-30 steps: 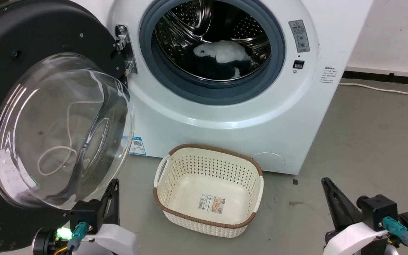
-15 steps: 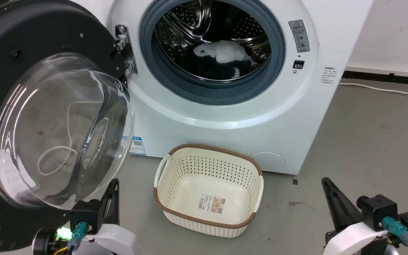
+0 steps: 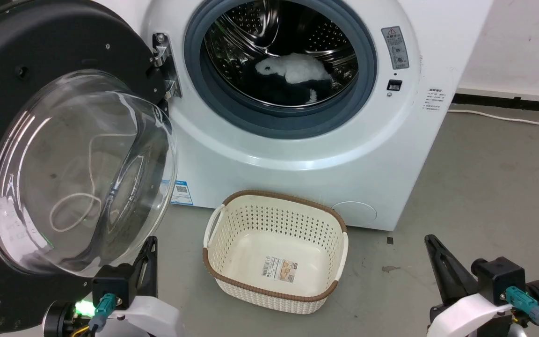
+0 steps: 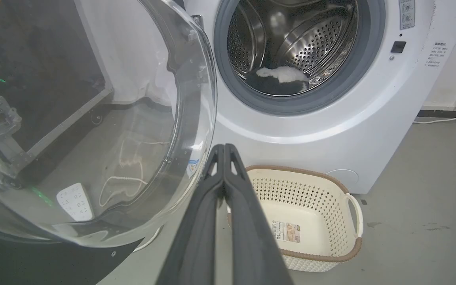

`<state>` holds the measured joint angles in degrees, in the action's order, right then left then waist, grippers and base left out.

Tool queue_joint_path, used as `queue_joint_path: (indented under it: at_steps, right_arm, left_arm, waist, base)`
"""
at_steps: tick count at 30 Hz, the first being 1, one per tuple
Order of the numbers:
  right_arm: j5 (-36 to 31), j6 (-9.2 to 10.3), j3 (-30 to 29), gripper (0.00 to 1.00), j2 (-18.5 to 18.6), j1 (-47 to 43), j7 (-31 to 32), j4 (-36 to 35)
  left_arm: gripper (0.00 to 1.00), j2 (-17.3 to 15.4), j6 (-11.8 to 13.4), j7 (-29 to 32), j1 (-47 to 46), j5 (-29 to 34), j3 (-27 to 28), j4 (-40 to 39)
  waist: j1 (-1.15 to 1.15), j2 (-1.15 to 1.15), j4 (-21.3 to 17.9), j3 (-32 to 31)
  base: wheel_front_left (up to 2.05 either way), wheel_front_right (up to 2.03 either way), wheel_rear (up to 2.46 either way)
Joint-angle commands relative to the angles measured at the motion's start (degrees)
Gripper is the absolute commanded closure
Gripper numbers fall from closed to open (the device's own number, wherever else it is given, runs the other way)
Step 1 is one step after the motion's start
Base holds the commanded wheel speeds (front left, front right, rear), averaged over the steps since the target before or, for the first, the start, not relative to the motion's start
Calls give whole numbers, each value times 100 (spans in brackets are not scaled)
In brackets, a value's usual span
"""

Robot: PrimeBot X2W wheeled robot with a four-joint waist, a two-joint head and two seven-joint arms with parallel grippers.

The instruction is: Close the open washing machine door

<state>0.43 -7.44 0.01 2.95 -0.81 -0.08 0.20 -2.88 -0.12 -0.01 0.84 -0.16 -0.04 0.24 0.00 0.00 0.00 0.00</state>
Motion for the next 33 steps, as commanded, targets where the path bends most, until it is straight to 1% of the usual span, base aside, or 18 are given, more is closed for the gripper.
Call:
queue_joint_path:
  at_steps: [1,4,5,17,18,19,20,33]
  right_arm:
    - [-43,-5,-1,100,-7,81,8,-20]
    - [-43,-5,-1,100,-7,81,8,-20]
    - [0,0,2,0,0,0,0,0]
    - [153,0,9,0,-1,-64,-105,33]
    - [171,0,10,0,-1,-71,-117,35]
    - [190,0,11,0,-1,-78,-129,38]
    - [208,0,12,0,-1,-85,-141,41]
    - [431,-1,-6,0,-1,-160,-295,93]
  left_arm:
    - [100,1,12,1,-84,16,4,-24]
    - [100,1,12,1,-84,16,4,-24]
    - [0,0,0,-1,0,0,2,0]
    - [0,0,-20,-103,36,-134,-26,27]
    - [4,0,-22,-115,39,-152,-30,31]
    - [70,0,-23,-128,41,-170,-31,33]
    - [100,0,-26,-140,43,-186,-34,35]
    - [100,0,-48,-297,27,-487,25,-187]
  waist:
    - [0,0,0,0]
    - [0,0,0,0]
    - [0,0,0,0]
    - [0,0,3,4]
    - [0,0,4,5]
    - [0,0,5,6]
    - [0,0,6,6]
    - [0,0,66,17]
  base:
    - [0,0,0]
    - [0,0,0]
    - [0,0,0]
    - [0,0,0]
    - [0,0,0]
    - [0,0,0]
    - [0,0,0]
    - [0,0,0]
